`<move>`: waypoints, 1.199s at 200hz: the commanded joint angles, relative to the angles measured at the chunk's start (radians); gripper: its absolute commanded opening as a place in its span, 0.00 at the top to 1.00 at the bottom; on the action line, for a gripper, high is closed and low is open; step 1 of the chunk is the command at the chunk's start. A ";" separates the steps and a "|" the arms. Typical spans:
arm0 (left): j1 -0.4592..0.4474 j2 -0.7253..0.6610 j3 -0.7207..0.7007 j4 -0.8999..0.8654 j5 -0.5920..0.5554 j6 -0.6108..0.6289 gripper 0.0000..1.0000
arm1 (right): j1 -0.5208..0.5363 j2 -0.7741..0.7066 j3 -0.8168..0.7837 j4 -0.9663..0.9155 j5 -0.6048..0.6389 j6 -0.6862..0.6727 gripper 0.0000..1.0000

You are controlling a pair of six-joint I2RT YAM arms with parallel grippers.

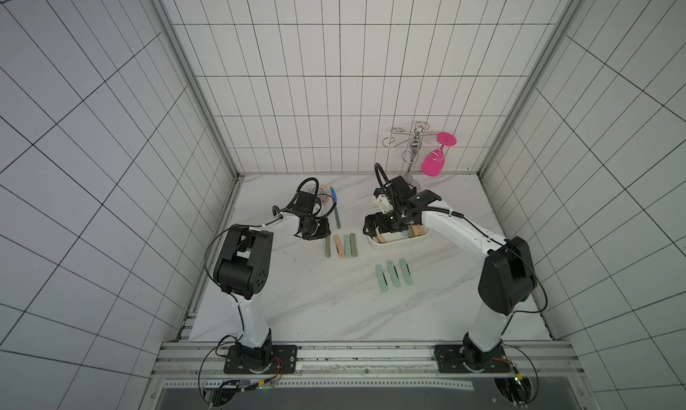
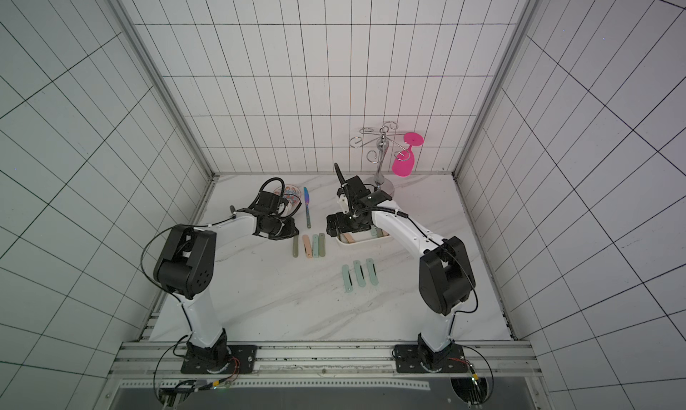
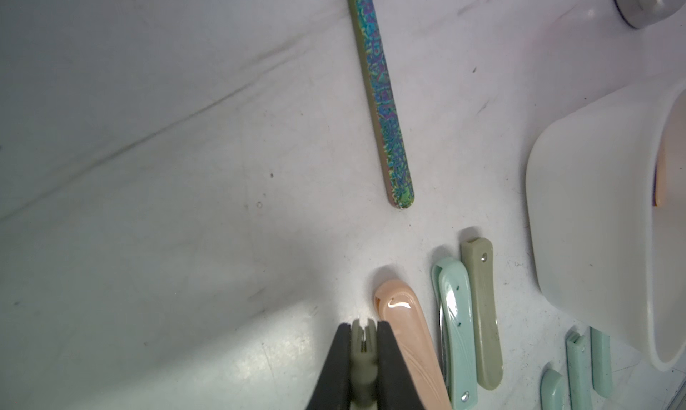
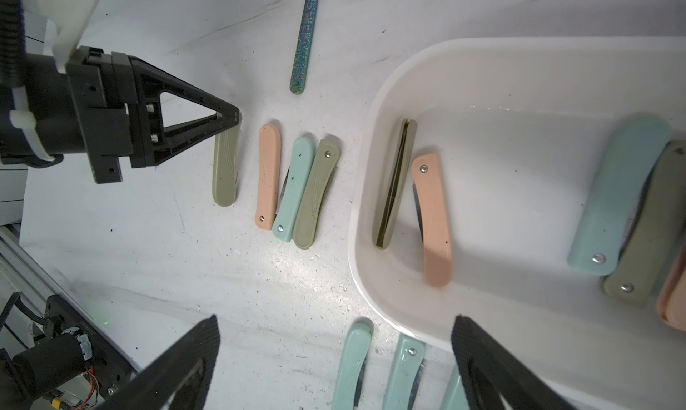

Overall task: Take the fruit knife out of the storage box
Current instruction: Place the fruit knife at the center of the board.

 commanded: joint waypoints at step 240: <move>0.000 -0.115 -0.104 0.019 -0.169 -0.071 0.71 | -0.050 0.089 0.131 -0.054 0.054 -0.018 0.02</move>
